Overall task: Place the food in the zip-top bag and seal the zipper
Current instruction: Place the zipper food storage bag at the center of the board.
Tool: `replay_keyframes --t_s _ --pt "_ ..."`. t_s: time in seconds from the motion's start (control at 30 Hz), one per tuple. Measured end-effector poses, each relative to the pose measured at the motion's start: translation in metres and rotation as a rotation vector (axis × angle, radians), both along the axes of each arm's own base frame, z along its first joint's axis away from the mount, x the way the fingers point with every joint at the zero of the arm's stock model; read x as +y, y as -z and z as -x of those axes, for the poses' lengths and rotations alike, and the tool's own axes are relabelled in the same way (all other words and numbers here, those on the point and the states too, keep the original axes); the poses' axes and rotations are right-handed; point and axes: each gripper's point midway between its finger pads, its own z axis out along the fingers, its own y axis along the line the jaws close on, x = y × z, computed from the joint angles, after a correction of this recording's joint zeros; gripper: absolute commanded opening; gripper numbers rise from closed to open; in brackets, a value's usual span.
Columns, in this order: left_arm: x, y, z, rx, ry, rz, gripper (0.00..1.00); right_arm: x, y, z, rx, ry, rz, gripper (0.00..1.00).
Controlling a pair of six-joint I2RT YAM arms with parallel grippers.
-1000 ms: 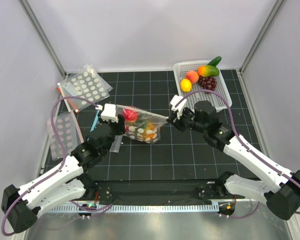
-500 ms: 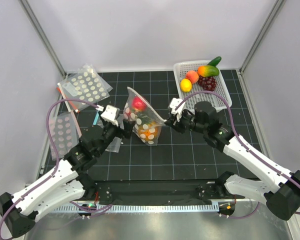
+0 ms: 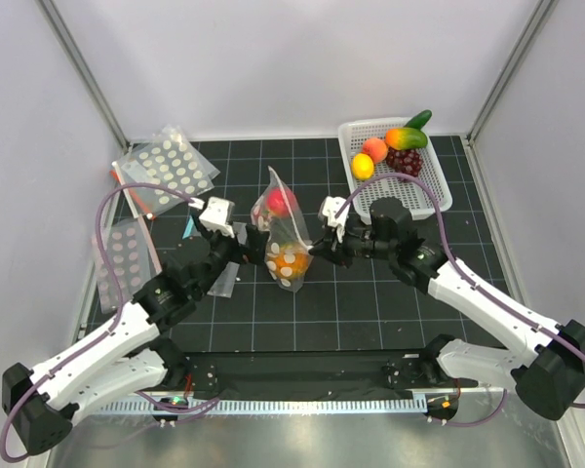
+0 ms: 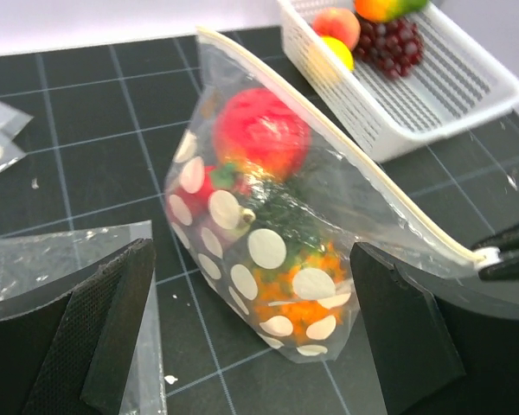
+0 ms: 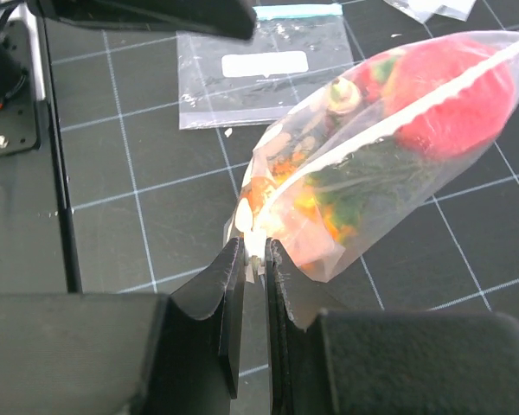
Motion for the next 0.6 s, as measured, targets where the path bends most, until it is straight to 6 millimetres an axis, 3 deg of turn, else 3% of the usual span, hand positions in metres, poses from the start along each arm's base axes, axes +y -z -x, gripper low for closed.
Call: replay_keyframes --t_s 0.17,0.23,0.3,0.33,0.37,0.4,0.43,0.47,0.6 --pt "0.018 -0.014 -0.003 -0.002 -0.125 0.11 1.0 0.0 -0.006 -0.01 0.008 0.069 -0.029 0.23" --pt "0.024 -0.022 -0.002 -0.01 -0.154 0.159 1.0 -0.002 -0.01 -0.017 0.008 0.116 -0.043 0.43" --pt "0.027 -0.027 -0.001 -0.012 -0.17 0.193 1.0 -0.006 -0.016 -0.026 -0.001 0.186 -0.072 0.57" --pt "0.028 -0.027 -0.001 -0.008 -0.177 0.206 1.0 -0.01 -0.02 -0.032 -0.004 0.243 -0.093 0.75" --pt "0.029 -0.026 -0.001 -0.004 -0.184 0.21 1.0 -0.015 -0.024 -0.038 0.003 0.31 -0.122 0.79" --pt "0.029 -0.024 -0.002 0.006 -0.192 0.21 1.0 -0.025 -0.029 -0.047 -0.003 0.403 -0.147 0.81" --pt "0.03 -0.02 -0.002 0.021 -0.203 0.203 1.0 -0.035 -0.035 -0.055 -0.007 0.495 -0.176 0.93" --pt "0.031 -0.018 -0.003 0.03 -0.212 0.197 1.0 -0.045 -0.04 -0.061 -0.01 0.573 -0.204 0.96" --pt "0.037 -0.01 -0.005 0.064 -0.26 0.18 1.0 -0.1 -0.07 -0.077 -0.044 0.91 -0.347 0.97"
